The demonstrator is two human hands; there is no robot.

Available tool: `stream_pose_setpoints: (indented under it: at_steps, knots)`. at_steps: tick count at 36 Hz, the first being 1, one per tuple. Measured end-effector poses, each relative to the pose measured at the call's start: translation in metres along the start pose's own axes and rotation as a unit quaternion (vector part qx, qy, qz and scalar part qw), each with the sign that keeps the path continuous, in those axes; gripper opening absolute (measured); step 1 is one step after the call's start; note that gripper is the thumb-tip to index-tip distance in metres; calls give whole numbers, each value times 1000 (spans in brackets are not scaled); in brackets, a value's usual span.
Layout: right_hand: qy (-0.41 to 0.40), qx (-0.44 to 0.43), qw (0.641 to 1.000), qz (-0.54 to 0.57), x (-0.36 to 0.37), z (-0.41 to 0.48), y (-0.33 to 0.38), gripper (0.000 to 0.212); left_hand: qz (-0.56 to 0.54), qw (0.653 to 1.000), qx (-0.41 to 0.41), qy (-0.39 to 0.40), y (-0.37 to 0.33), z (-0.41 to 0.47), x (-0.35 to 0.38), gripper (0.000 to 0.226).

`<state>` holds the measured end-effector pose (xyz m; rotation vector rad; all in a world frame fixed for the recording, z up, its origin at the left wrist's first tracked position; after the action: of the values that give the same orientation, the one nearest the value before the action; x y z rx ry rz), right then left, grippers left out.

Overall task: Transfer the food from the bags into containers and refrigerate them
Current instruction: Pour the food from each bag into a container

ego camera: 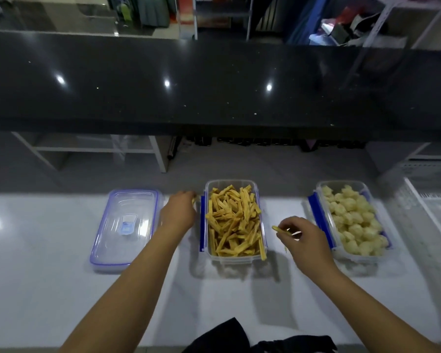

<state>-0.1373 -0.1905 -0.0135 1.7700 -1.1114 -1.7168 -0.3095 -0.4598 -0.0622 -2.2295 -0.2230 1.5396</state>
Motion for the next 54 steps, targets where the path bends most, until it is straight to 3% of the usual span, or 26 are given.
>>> stream_pose_setpoints:
  at_steps: [4, 8, 12, 17, 23, 29, 31, 34, 37, 40, 44, 49, 54]
  knots:
    - [27, -76, 997, 12, 14, -13, 48, 18, -38, 999, 7, -12, 1, -1, -1, 29]
    - [54, -70, 996, 6, 34, -13, 61, 25, -202, 978, 6, -43, 7, -15, -15, 34]
    - [9, 29, 994, 101, 30, -17, 38, 34, -329, 939, 70, -76, -11, -50, -35, 32]
    - [27, 172, 947, 271, 38, -41, 2, 28, -299, 944, 138, 26, -43, -85, -13, 43]
    - [63, 187, 908, 369, 52, -58, 3, 36, -361, 932, 28, 24, -26, -104, 18, 64]
    - [182, 144, 877, 420, 64, -49, 25, 44, -410, 911, -23, 40, -19, -108, 31, 55]
    - [184, 144, 883, 408, 61, -49, 24, 41, -421, 905, -28, 48, -19, -107, 31, 54]
    - [104, 143, 923, 341, 41, -46, 13, 30, -435, 898, -37, 55, -20, -111, 32, 56]
    - [48, 160, 934, 315, 24, -43, 2, 30, -437, 896, -50, 62, -20, -123, 35, 58]
    - [111, 202, 915, 332, 32, -37, 2, 37, -428, 897, -64, 85, -14, -144, 40, 60]
    - [195, 228, 896, 327, 52, -37, 10, 16, -391, 906, -76, 146, -4, -178, 52, 59]
    - [225, 242, 884, 332, 63, -55, 2, 19, -480, 858, -129, 132, 9, -191, 56, 37]
    - [208, 215, 901, 315, 51, -39, 11, 29, -485, 854, -135, 130, -6, -170, 49, 36]
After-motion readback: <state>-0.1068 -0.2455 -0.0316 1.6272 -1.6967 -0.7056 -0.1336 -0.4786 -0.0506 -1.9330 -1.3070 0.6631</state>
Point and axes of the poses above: each hand's wrist, its own z-axis towards the middle knuckle, its own x-axis out of the palm, y = z × x, the point moved 8 cm from there along z, towards the middle knuckle, and after that the axes turned 10 degrees about y, right-handed, at the moved point
